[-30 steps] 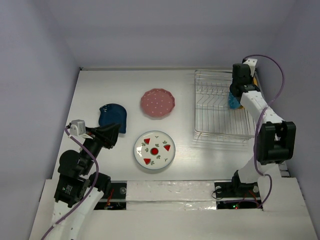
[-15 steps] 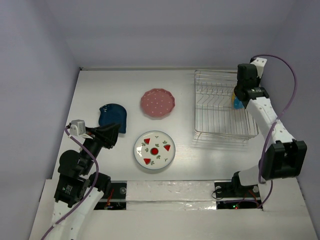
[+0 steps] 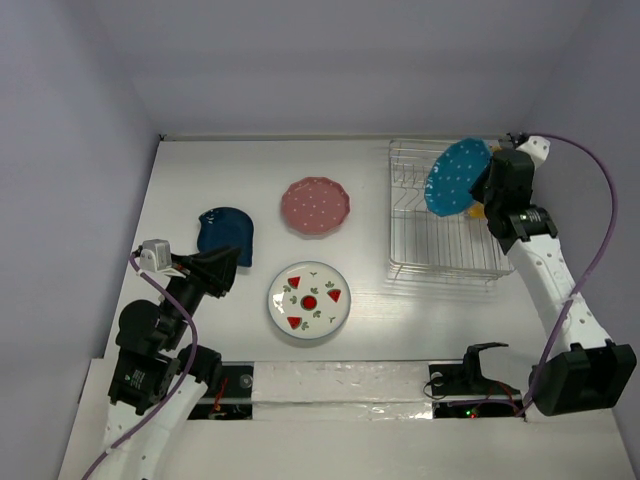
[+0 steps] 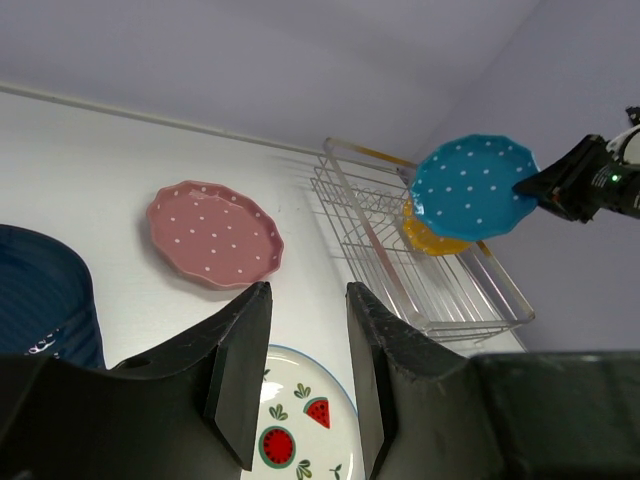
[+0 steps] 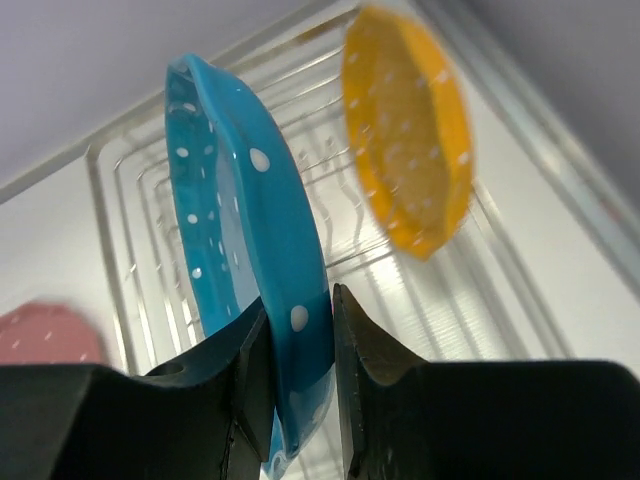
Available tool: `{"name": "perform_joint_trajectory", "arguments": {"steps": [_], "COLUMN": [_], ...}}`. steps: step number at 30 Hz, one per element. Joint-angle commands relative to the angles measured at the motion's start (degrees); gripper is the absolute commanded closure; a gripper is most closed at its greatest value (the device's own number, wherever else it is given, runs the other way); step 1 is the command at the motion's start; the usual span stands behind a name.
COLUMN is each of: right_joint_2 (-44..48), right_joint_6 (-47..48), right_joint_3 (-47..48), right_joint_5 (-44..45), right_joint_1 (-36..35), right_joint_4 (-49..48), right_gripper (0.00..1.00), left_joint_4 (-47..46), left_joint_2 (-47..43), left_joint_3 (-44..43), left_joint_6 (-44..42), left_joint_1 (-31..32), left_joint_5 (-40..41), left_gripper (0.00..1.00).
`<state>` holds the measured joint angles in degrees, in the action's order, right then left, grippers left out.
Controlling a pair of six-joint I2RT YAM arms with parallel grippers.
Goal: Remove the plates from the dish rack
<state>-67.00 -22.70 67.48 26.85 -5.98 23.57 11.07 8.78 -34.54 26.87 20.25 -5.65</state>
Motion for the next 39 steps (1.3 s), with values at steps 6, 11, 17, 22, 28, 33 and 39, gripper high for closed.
{"name": "perform_joint_trajectory", "arguments": {"steps": [6, 11, 17, 22, 28, 33, 39], "right_joint_2": [6.2, 0.8, -9.7, -18.2, -27.3, -33.7, -39.5], "right_joint_6": [-18.2, -22.1, -23.4, -24.9, -27.2, -30.3, -31.7], "right_joint_3": [-11.0, -9.7, -3.2, 1.7, 6.6, 11.7, 14.7], "right_joint_5": [-28.8, -34.2, -33.8, -33.4, -32.2, -30.3, -27.6], "right_joint_1": [-0.6, -6.5, -12.6, -16.4, -20.2, -23.1, -25.0], "right_joint_4": [-27.9, -34.3, -38.3, -40.4, -41.5, -39.1, -37.5], "right_gripper": [1.00, 1.00, 1.00, 1.00, 1.00, 1.00, 1.00], "left_joint_4": [-1.1, -1.7, -0.8, -0.6, -0.9, -0.9, -1.0], "left_joint_2": [0.6, 0.5, 2.9, 2.6, 3.0, 3.4, 3.8], "left_joint_3": [-1.7, -1.4, -1.8, -1.8, -1.8, -1.8, -1.7], "left_joint_6": [0.3, 0.3, 0.5, 0.5, 0.6, 0.5, 0.6], "left_joint_1": [0.4, -0.7, -0.7, -1.2, -1.2, -1.7, -1.7], "left_joint_5": [0.8, 0.2, 1.5, 1.6, 1.0, 0.9, 0.7], "left_gripper": [0.69, 0.91, 1.00, 0.80, 0.71, 0.70, 0.70]}}
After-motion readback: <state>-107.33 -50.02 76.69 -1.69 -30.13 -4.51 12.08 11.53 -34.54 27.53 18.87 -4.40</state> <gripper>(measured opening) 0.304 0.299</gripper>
